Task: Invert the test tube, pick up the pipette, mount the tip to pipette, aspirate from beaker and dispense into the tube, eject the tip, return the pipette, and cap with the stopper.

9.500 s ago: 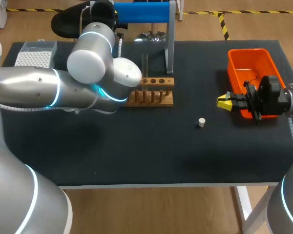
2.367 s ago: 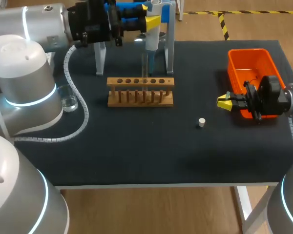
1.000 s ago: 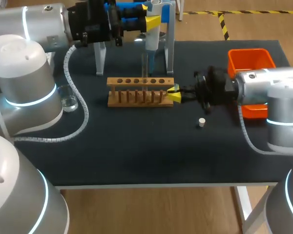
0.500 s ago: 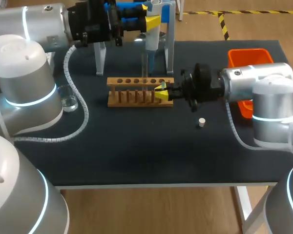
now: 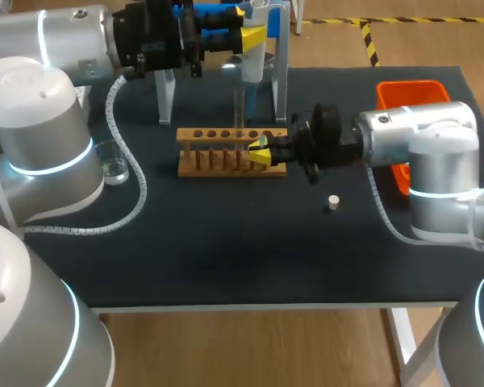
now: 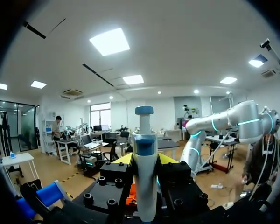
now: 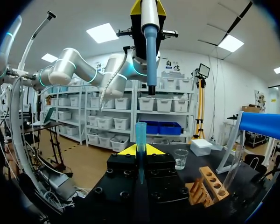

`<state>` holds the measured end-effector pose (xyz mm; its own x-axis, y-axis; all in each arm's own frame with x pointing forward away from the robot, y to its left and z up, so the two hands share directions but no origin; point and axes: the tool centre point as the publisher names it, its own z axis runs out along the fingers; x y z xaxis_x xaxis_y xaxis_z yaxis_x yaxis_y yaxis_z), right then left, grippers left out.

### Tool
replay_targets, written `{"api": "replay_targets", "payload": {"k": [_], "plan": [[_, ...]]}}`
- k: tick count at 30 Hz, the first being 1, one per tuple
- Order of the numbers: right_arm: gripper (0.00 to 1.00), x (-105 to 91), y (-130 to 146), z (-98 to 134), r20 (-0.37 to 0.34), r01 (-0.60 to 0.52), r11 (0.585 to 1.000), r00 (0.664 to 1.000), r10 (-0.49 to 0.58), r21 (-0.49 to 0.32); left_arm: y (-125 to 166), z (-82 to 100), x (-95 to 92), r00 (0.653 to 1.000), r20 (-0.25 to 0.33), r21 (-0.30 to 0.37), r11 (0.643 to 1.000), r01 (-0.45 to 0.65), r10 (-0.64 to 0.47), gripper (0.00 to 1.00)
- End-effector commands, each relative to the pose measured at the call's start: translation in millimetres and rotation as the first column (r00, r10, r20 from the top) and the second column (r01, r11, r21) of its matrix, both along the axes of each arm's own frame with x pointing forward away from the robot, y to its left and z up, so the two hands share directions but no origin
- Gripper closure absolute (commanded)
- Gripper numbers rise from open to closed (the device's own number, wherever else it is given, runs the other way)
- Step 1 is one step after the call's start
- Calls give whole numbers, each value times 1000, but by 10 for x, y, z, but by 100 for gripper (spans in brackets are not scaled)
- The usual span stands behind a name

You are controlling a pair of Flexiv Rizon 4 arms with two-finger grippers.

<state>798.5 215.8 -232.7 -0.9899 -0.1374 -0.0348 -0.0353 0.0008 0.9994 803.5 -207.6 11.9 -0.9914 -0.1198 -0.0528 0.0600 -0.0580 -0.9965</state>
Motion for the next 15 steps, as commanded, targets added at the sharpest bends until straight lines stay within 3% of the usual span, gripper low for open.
{"api": "replay_targets", "payload": {"k": [1,15], "plan": [[100,5,29,-5,1,0,1000,1000,0,-1,2,1,7,1000,8,-5,1000,4,-4,100],[100,46,116,26,10,-5,1000,1000,5,-4,7,13,-9,1000,15,-3,1000,4,-4,100]]}}
